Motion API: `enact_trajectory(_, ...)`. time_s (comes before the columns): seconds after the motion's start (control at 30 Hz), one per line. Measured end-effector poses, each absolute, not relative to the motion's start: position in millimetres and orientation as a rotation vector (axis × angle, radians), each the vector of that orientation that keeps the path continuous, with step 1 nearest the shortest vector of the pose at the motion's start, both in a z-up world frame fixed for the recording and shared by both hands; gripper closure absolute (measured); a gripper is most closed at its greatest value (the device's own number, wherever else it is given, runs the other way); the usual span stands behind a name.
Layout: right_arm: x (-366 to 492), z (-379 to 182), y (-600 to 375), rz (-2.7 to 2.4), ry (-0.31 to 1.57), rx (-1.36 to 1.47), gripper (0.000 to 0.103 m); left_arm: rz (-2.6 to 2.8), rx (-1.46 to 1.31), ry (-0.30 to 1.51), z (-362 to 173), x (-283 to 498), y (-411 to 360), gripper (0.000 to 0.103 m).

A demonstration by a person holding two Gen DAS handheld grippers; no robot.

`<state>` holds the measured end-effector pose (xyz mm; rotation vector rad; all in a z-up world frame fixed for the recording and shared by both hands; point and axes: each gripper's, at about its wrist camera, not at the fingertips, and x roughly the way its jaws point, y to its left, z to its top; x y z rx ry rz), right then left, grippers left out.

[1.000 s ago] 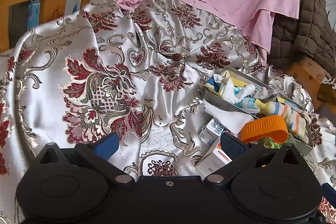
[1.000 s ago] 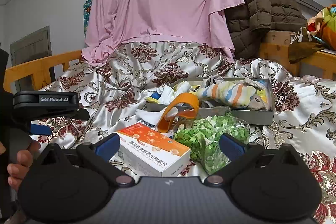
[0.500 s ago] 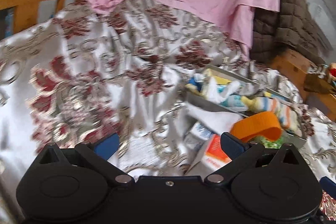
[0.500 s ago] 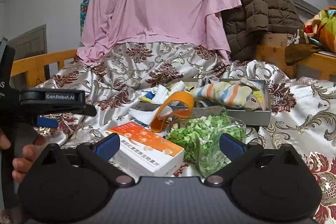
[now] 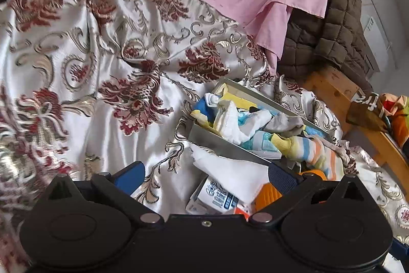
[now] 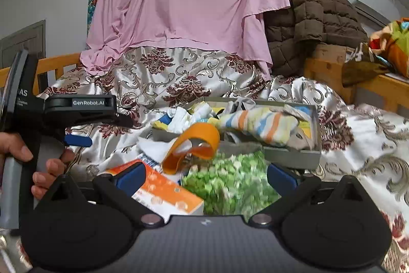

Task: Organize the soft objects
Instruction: 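Grasp the white cloth with the left gripper while the right gripper grasps the orange strap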

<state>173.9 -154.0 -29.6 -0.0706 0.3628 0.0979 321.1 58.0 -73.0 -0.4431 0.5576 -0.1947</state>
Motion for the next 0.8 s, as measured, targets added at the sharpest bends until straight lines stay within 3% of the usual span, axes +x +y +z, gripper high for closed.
enact_trajectory(0.8, 254, -41, -120, 0.139, 0.369, -0.253, 0.0, -0.548, -0.697, 0.643, -127, 396, 62, 0.007)
